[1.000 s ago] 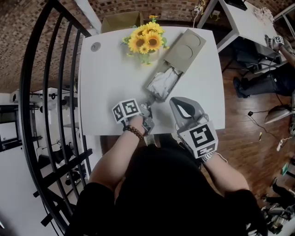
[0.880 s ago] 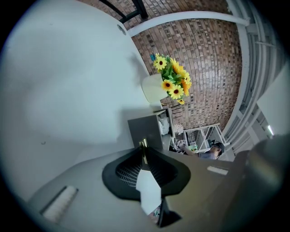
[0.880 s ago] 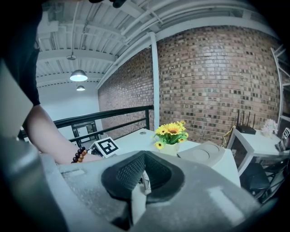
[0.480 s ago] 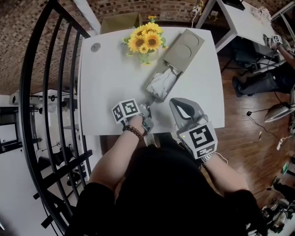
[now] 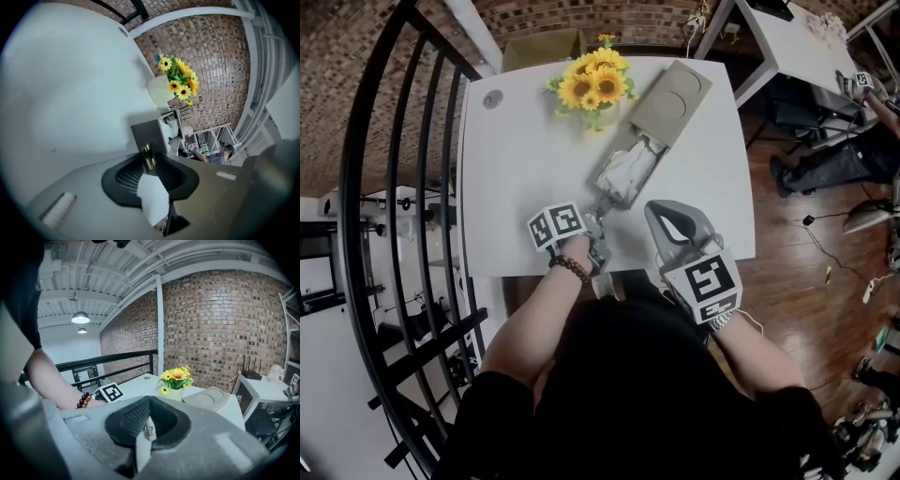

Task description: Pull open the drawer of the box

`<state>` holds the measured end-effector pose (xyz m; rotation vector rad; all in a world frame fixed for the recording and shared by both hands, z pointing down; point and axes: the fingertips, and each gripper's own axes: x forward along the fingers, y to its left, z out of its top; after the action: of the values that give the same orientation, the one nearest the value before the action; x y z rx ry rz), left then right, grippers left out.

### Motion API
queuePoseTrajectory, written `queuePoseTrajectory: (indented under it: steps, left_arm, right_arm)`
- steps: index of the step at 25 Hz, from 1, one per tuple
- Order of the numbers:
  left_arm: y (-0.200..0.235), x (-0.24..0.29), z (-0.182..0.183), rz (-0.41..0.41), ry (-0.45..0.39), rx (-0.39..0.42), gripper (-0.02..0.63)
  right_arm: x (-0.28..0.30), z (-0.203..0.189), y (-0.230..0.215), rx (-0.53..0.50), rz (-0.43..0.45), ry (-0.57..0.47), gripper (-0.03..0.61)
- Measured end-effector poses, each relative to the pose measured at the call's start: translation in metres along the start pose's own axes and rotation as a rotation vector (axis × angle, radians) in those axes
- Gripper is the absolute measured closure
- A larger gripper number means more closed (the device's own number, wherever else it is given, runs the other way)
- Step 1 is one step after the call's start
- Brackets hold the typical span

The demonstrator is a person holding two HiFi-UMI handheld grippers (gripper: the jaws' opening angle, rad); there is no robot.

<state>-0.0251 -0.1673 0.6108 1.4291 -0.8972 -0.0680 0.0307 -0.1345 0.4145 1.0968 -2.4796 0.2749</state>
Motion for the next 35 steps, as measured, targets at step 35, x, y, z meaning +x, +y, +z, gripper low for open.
queuePoseTrajectory:
  steps: [35]
  left_arm:
    - [-0.075, -0.089, -0.022, -0.011, -0.009, 0.689, 0.601]
  right_arm:
    - [-0.037, 0.007, 0.053, -0.017, -0.091, -0.041, 0.588]
